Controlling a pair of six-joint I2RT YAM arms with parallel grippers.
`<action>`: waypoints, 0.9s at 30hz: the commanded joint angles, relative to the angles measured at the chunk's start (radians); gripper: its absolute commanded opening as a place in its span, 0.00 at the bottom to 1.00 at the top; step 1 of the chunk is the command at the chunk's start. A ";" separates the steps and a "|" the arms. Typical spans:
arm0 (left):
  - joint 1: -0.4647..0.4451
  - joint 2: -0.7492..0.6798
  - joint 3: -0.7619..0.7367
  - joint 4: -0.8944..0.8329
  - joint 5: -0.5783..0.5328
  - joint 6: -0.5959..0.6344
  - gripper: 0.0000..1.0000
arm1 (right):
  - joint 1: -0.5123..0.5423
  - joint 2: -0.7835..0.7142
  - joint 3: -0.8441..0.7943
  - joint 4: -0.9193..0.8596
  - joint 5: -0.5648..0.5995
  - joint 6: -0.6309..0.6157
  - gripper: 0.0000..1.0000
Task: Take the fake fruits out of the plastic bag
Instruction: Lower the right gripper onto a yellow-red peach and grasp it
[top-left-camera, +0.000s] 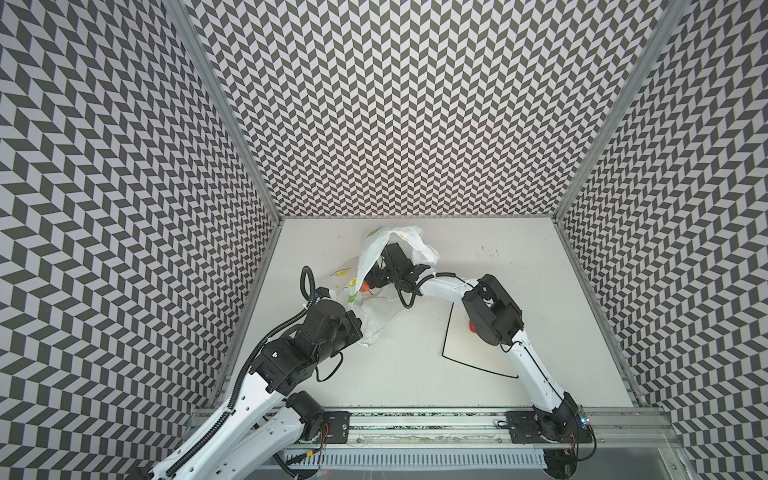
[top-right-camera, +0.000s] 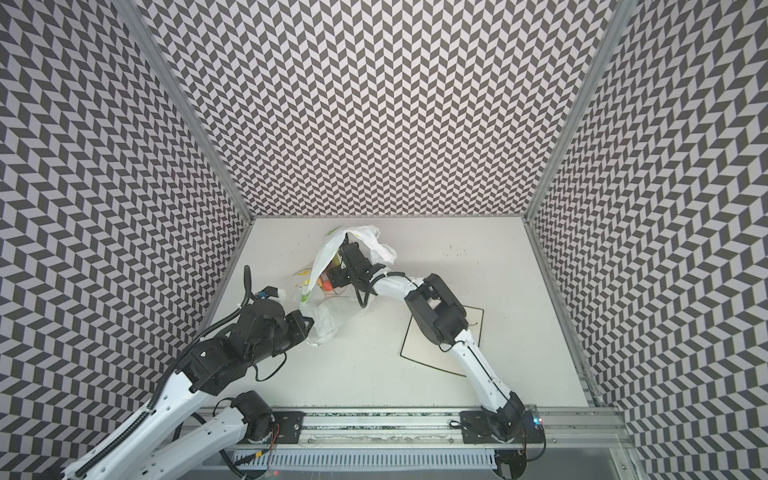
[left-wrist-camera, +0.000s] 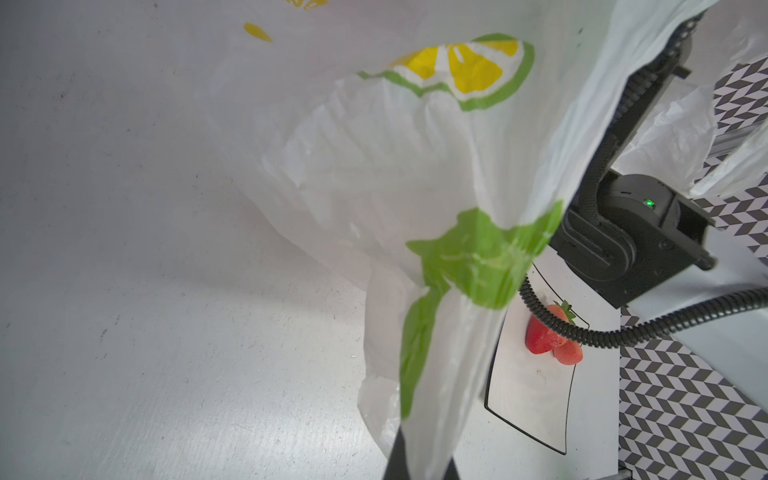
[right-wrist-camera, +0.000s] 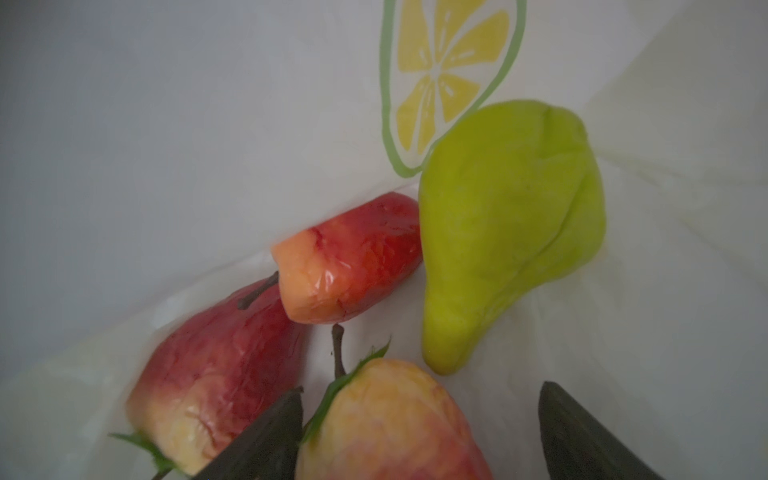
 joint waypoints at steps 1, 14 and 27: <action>-0.006 -0.011 0.030 -0.012 -0.018 0.007 0.00 | 0.014 0.036 0.040 -0.032 0.026 0.003 0.87; -0.006 -0.020 0.029 0.003 -0.042 0.005 0.00 | 0.029 -0.002 0.048 -0.069 0.098 0.017 0.66; -0.006 -0.015 0.013 0.063 -0.067 -0.017 0.00 | 0.059 -0.285 -0.225 0.050 -0.051 0.144 0.35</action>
